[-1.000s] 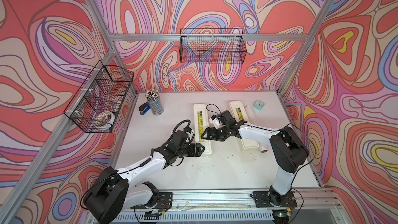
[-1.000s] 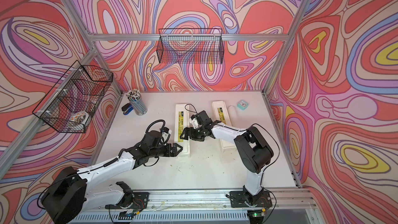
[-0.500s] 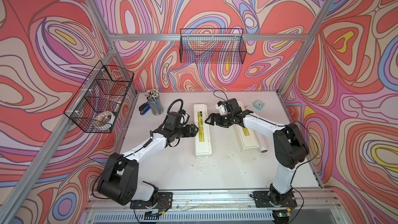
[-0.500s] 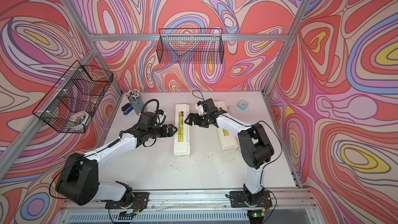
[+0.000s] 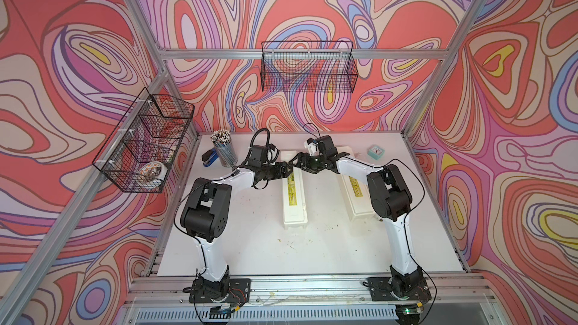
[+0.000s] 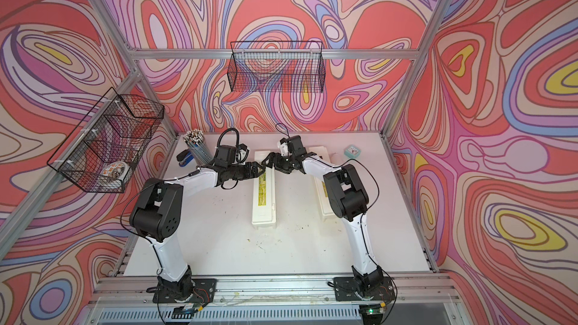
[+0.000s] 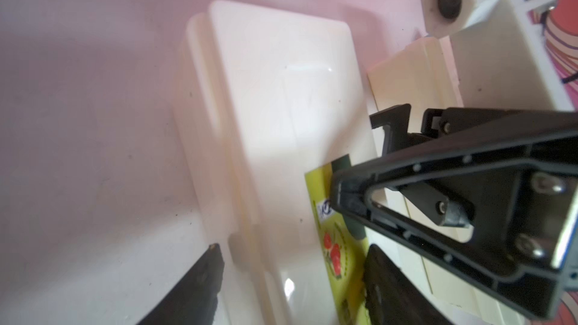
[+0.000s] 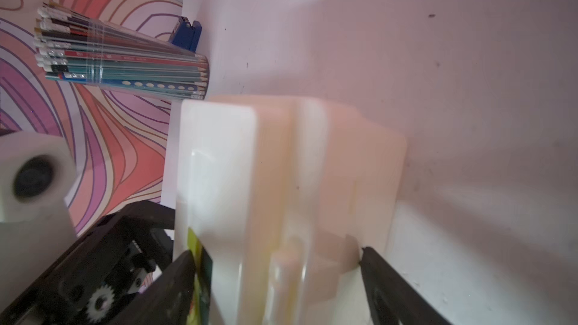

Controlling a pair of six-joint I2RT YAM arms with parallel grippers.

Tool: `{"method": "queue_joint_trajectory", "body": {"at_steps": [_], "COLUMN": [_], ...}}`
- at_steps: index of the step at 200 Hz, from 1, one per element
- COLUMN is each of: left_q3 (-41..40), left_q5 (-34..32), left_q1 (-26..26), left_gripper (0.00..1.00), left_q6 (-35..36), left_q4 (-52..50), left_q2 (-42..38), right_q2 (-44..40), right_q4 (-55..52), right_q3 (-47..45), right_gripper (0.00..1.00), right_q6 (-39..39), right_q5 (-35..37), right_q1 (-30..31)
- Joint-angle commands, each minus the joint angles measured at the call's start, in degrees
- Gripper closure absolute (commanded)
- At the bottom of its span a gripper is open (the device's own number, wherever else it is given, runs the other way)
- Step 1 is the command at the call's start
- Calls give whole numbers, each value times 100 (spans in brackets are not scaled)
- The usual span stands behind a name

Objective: Put plastic wrap rolls into dispensers
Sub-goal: Close the lid on the plastic wrap cutting box.

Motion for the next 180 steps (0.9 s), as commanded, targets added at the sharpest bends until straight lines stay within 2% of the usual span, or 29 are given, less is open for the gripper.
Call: {"method": "queue_joint_trajectory", "body": {"at_steps": [1,56,75,107,132,160,180], "left_q3": [97,171,178,379,728,1442,1180], "left_q5": [-28,-115,-98,-209,-272,-137,-145], "left_q1": [21,213,311,320,322,331,335], "left_gripper": [31,32,35,38,32,32,35], "left_q6": [-58,-322,-427,-73,230,527,399], "left_q4": [-54,-111,-123,-459,-544,-1361,-1417], "left_q2": [468,897,919,816,690,1135,1338], "right_q2": [370,745,751,572,550,681,685], "right_q4": [-34,41,-48,-399,-581,-762,-793], "right_q3": [-93,-59,-34,120,333,460,435], "right_gripper": [22,38,40,42,42,43,43], "right_q6": [181,378,294,-10,-154,-191,-221], "right_q5": [-202,-571,-567,-397,-412,-412,-339], "right_q1": [19,21,19,34,68,96,133]}}
